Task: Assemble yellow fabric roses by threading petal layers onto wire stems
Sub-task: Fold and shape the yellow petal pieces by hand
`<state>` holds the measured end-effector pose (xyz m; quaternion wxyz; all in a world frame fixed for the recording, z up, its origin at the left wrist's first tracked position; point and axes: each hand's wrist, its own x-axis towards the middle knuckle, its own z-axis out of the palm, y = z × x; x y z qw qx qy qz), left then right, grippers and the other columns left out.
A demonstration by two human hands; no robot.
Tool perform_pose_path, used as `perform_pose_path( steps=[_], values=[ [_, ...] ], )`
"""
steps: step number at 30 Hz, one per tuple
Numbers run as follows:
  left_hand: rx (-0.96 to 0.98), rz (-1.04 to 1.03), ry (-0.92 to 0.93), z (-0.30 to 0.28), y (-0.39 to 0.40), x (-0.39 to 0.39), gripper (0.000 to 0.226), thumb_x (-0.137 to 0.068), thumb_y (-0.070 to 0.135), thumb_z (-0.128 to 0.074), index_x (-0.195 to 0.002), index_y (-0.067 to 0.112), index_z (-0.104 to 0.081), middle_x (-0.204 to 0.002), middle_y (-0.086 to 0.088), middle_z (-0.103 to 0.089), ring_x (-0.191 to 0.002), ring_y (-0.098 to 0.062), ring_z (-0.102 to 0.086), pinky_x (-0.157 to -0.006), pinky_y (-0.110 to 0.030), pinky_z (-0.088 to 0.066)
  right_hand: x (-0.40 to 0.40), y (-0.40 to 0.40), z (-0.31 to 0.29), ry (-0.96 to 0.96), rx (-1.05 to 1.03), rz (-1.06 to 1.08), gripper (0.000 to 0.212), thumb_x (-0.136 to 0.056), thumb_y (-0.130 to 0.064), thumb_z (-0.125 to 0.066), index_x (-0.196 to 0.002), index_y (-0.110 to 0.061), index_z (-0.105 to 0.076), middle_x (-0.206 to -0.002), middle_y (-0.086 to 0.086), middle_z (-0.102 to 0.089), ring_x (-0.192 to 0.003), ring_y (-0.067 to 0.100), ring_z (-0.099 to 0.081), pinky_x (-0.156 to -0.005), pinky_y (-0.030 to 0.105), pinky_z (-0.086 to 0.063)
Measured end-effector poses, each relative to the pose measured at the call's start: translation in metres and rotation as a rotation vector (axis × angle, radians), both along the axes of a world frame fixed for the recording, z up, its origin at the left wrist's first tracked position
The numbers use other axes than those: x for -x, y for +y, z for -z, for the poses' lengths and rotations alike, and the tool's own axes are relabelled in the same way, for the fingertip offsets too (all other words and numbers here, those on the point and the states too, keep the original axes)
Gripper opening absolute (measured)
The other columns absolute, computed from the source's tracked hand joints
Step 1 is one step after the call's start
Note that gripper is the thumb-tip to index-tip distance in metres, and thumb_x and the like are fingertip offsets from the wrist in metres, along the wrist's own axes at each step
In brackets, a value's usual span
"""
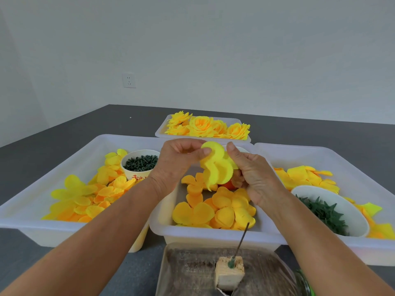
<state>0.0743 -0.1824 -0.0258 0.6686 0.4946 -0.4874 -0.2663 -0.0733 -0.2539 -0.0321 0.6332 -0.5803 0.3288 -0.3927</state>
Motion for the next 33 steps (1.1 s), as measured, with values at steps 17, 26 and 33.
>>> perform_pose_path(
  steps=[17,26,33],
  values=[
    [-0.019,-0.415,0.218,0.002,-0.008,-0.016,0.015,-0.095,0.011,-0.051,-0.081,0.012,-0.054,-0.059,-0.003,-0.063,-0.057,-0.015,-0.064,-0.058,-0.026,-0.051,0.004,-0.003,0.001,-0.089,-0.021,0.187,0.025,-0.074,-0.01,-0.077,-0.061,-0.012,-0.055,-0.057,0.005,-0.067,-0.051,0.012,-0.064,-0.042,0.02,-0.049],
    [-0.119,-0.413,-0.188,0.01,-0.014,-0.016,0.014,-0.091,0.001,-0.049,-0.091,0.014,-0.054,-0.068,-0.013,-0.05,-0.063,-0.022,-0.045,-0.053,-0.024,-0.041,0.008,-0.007,0.002,-0.238,0.129,0.359,0.024,-0.078,0.003,-0.07,-0.086,-0.017,-0.059,-0.077,0.001,-0.068,-0.065,0.01,-0.066,-0.054,0.019,-0.05],
    [-0.195,-0.349,-0.351,0.012,-0.012,-0.013,0.012,-0.076,0.006,-0.074,-0.073,0.01,-0.063,-0.064,-0.001,-0.063,-0.054,-0.003,-0.053,-0.053,-0.014,-0.042,0.01,-0.009,0.002,-0.28,0.179,0.386,0.012,-0.083,-0.006,-0.068,-0.075,-0.015,-0.066,-0.067,0.001,-0.062,-0.061,0.012,-0.053,-0.054,0.02,-0.045]
  ],
)
